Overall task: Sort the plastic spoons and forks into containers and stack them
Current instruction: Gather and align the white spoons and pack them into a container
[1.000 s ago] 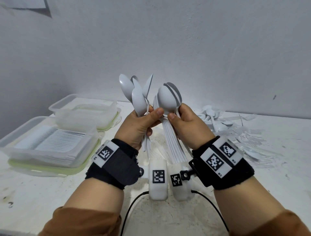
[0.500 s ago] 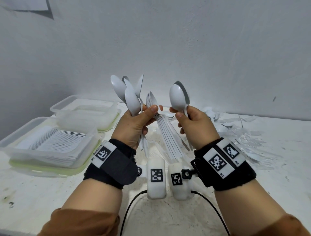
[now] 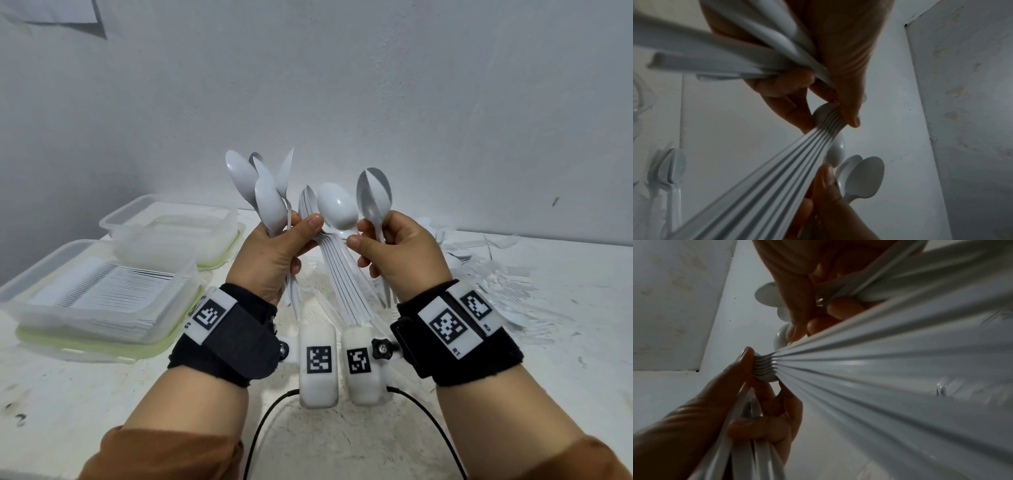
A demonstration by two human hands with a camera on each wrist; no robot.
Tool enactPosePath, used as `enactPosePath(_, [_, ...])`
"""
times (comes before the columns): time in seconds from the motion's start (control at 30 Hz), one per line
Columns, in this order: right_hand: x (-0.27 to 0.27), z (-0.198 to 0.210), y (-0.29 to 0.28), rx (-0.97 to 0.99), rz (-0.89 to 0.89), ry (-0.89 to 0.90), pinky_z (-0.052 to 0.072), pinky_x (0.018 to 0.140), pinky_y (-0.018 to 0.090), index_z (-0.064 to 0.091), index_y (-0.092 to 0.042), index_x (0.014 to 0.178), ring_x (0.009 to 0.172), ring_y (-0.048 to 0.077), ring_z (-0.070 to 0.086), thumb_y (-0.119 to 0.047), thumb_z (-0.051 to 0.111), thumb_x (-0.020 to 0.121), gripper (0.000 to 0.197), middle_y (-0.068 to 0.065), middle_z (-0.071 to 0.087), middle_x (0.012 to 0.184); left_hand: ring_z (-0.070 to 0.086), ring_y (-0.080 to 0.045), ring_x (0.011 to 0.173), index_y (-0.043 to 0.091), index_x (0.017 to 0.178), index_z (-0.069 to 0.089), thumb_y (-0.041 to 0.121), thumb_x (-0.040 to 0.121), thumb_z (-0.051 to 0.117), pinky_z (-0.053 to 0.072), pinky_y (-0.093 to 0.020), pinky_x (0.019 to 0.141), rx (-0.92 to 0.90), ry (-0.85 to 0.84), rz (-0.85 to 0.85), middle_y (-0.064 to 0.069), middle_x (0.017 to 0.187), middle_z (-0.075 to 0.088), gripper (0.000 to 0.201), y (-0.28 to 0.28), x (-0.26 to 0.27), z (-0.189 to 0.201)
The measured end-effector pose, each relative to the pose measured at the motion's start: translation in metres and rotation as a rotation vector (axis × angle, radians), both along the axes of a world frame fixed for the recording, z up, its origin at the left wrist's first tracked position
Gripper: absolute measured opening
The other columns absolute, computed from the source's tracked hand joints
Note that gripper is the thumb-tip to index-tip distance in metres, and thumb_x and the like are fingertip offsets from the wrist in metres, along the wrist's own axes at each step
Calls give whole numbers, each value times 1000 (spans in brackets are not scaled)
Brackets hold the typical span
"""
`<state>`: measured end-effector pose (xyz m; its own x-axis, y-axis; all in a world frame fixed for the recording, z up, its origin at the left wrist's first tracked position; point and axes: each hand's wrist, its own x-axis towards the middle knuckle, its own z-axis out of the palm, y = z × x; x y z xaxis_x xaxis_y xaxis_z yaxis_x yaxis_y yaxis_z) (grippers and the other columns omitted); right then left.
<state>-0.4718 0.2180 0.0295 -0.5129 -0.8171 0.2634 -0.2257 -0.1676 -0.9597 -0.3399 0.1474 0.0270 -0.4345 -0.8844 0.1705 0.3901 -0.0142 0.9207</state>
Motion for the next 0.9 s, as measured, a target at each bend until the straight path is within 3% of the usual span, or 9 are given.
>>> enactPosePath(0.2, [3,3,1,-18,2,-3,41,46,15,61,-17,74,48,2,54,-3,70,78,18,-10,60,59,58,0,51,17,70,44,18,75,66,26,-13,39,-15,-4,3,9,55,59,22,-1,-2,0])
enactPosePath(0.47, [5,3,1,-50,11,-19,44,50,12,66,-22,77,52,-2,57,-2,70,79,20,-12,65,59,58,0,51,17,69,43,13,83,63,26,-13,39,-2,-7,32,10,51,58,24,-4,-2,-2])
enactPosePath(0.6, [7,3,0,-71,27,-58,43,53,6,70,-20,86,56,-7,60,4,69,77,26,-16,67,58,61,0,54,16,73,45,12,85,62,27,-13,39,5,1,33,9,56,64,21,-5,-3,-2])
enactPosePath(0.7, [9,3,-1,-43,22,28,45,57,7,70,-28,80,59,-9,58,-1,71,77,27,-14,67,63,65,-1,60,15,75,46,11,85,61,29,-13,39,10,9,26,7,59,67,18,-4,-3,0])
enactPosePath(0.77, [10,3,-1,-20,6,60,46,60,10,70,-30,75,59,-7,56,-3,72,77,27,-8,67,64,65,-1,60,15,75,46,11,85,61,29,-13,39,13,13,29,7,59,67,19,-3,-3,0])
enactPosePath(0.9, [14,5,-2,14,-18,104,45,66,31,72,-17,71,67,14,51,-7,72,78,12,25,66,79,61,0,53,17,72,45,13,83,63,28,-13,39,26,10,41,8,55,64,21,-4,-4,-2])
